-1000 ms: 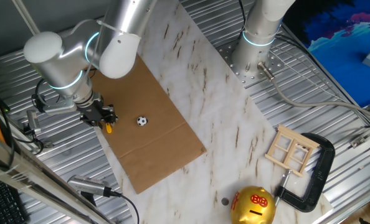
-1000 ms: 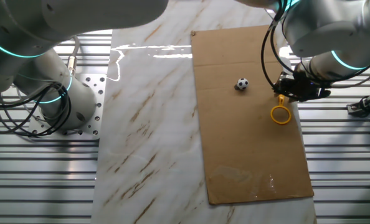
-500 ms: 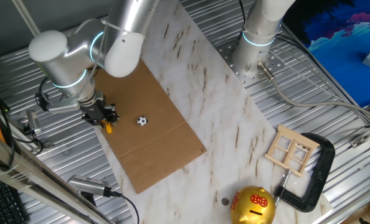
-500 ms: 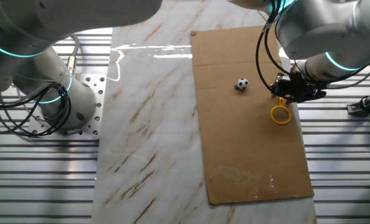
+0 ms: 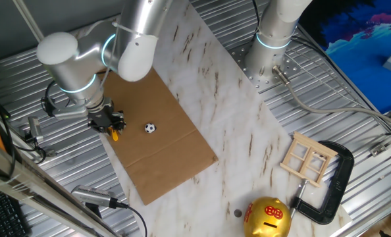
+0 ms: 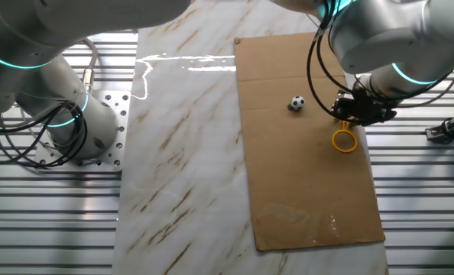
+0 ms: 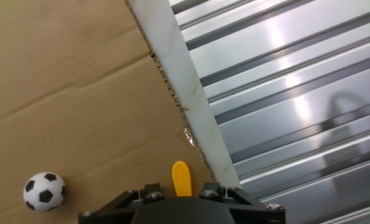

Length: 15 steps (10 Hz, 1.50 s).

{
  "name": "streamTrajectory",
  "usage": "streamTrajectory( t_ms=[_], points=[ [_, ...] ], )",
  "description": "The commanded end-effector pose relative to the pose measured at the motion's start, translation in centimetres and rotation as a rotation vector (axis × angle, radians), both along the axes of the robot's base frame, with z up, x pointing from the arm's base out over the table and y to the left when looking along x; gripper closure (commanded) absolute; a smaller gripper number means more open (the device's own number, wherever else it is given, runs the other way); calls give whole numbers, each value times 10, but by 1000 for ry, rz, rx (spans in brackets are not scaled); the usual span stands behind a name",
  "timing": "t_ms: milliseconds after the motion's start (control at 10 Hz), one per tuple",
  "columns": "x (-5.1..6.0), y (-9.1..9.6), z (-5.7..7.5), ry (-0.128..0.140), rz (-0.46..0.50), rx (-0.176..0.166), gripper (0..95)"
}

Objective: Attach the bubble ring to the ball

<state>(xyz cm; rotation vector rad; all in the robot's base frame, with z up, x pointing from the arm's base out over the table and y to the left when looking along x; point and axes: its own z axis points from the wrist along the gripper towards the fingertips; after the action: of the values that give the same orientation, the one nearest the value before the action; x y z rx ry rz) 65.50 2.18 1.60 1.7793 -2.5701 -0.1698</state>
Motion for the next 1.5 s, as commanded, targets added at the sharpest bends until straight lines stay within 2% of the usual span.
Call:
streamTrajectory(
  t_ms=[100, 400, 500, 800, 1200, 1300, 1500],
  points=[
    [2, 0, -1, 1, -5, 0, 950],
    [0, 1, 5, 7, -42, -19, 950],
    [-1, 2, 11, 7, -53, -35, 950],
    [-8, -5, 31, 16, -101, -55, 950],
    [-17, -16, 48, 26, -117, -52, 950],
    [-22, -14, 52, 28, -137, -45, 950],
    [-40, -9, 60, 28, -169, -40, 950]
  ],
)
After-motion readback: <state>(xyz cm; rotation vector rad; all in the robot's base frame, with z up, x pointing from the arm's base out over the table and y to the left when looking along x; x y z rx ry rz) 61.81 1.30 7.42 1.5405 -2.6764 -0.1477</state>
